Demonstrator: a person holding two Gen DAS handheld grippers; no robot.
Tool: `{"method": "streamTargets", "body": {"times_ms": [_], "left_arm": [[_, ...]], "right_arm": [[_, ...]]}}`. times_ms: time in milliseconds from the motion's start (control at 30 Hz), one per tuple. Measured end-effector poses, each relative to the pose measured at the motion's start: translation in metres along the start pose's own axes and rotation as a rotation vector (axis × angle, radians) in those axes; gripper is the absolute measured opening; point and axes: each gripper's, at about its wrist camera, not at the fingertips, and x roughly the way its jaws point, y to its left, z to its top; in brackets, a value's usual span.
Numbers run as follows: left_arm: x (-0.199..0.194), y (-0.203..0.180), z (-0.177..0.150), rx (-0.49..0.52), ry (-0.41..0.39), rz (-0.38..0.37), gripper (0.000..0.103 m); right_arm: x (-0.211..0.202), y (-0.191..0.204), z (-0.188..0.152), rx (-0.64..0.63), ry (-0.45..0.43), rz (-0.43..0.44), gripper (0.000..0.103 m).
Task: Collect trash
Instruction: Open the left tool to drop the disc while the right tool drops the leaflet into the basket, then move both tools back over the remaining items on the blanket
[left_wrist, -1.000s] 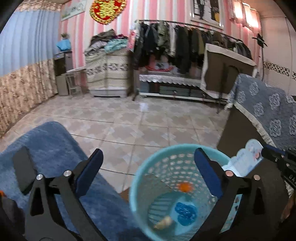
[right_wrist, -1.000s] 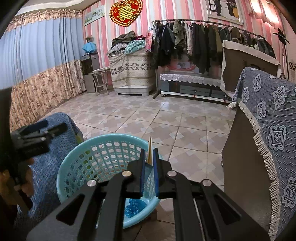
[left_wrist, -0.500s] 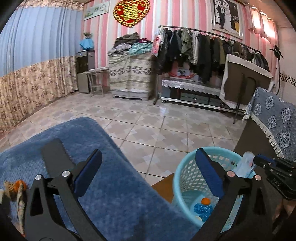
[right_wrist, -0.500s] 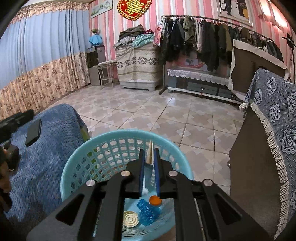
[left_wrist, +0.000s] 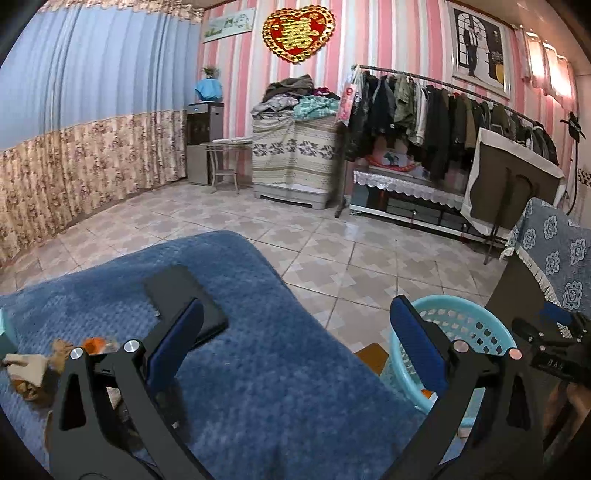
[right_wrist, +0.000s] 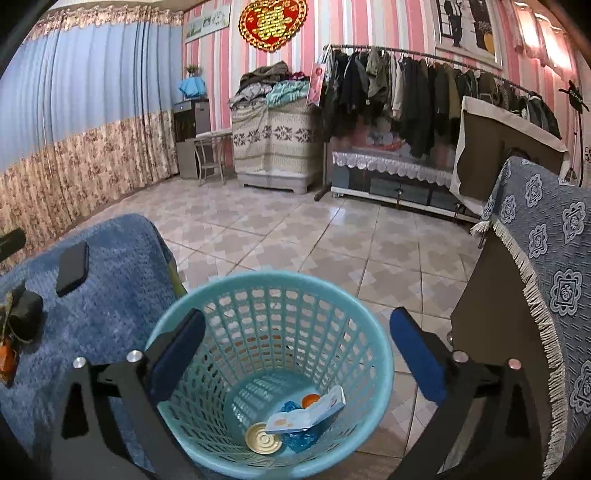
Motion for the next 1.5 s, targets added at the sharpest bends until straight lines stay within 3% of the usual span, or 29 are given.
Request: {"method": "streamTargets", "body": {"times_ms": [400, 800, 1500], "left_arm": [[-0.060, 0.061, -0.017, -0.072, -0.016, 0.079, 0.098], [-0.108, 0.135, -0.043, -0.137, -0.022, 0.202, 0.097], [-0.147, 0.208, -0.101, -0.168, 0.009, 0.343, 0.097]], "right_arm": [[-0.034, 0.043, 0.001, -0.030, -0.037, 0.030, 0.099], [-0.061, 0.108, -0.006, -0.099, -0.073, 0.141, 0.099], [-0.066, 0.177, -0.041, -0.177, -0.042, 0.227, 0.099]]}}
